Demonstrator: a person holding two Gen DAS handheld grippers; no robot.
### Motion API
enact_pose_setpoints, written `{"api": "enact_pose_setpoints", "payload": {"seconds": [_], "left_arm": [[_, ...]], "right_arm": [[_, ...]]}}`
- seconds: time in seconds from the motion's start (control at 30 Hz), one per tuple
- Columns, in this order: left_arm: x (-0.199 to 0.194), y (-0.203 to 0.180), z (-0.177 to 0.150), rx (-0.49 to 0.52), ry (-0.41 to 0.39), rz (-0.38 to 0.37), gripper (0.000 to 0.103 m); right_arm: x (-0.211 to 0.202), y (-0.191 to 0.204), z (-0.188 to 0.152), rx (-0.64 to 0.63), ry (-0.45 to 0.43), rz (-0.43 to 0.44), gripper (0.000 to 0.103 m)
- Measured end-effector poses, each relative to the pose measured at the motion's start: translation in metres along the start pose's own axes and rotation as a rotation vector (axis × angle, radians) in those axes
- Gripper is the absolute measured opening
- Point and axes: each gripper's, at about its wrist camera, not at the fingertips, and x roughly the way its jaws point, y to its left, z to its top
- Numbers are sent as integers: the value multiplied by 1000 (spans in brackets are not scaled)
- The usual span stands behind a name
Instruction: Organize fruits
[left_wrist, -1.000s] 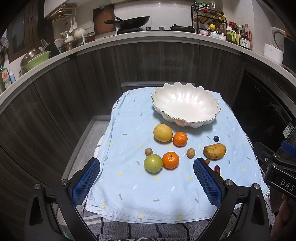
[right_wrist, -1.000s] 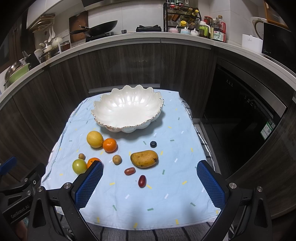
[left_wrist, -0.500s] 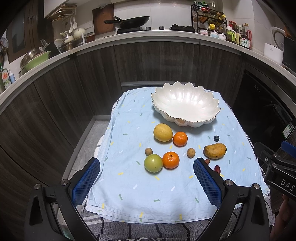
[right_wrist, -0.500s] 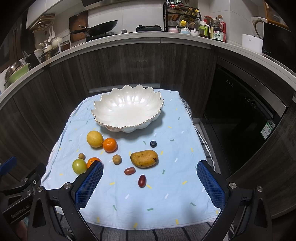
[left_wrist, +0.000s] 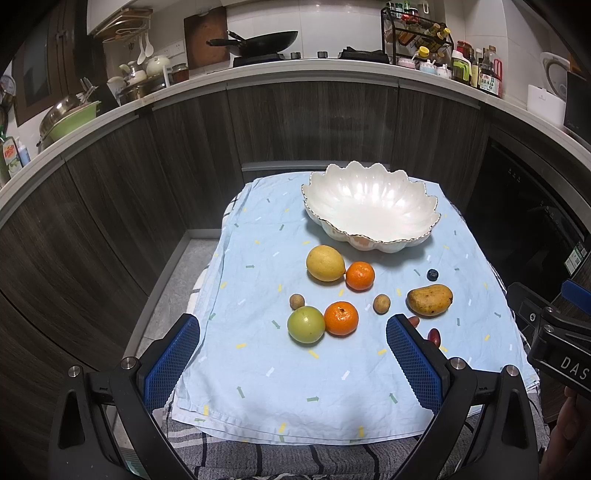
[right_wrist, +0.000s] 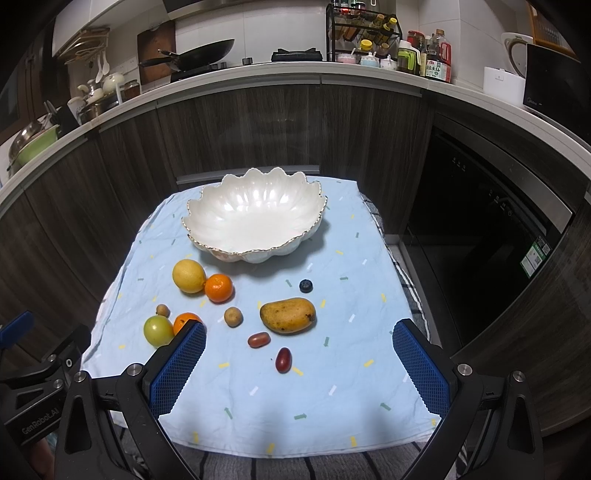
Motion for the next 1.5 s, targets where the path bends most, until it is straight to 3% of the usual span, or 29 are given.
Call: {"api": "enact_pose_setpoints", "payload": {"seconds": [1.5], "left_arm": [[8,-5,-2,11,20,16,103]], "right_arm": [[11,2,0,4,33,-2,103]]}}
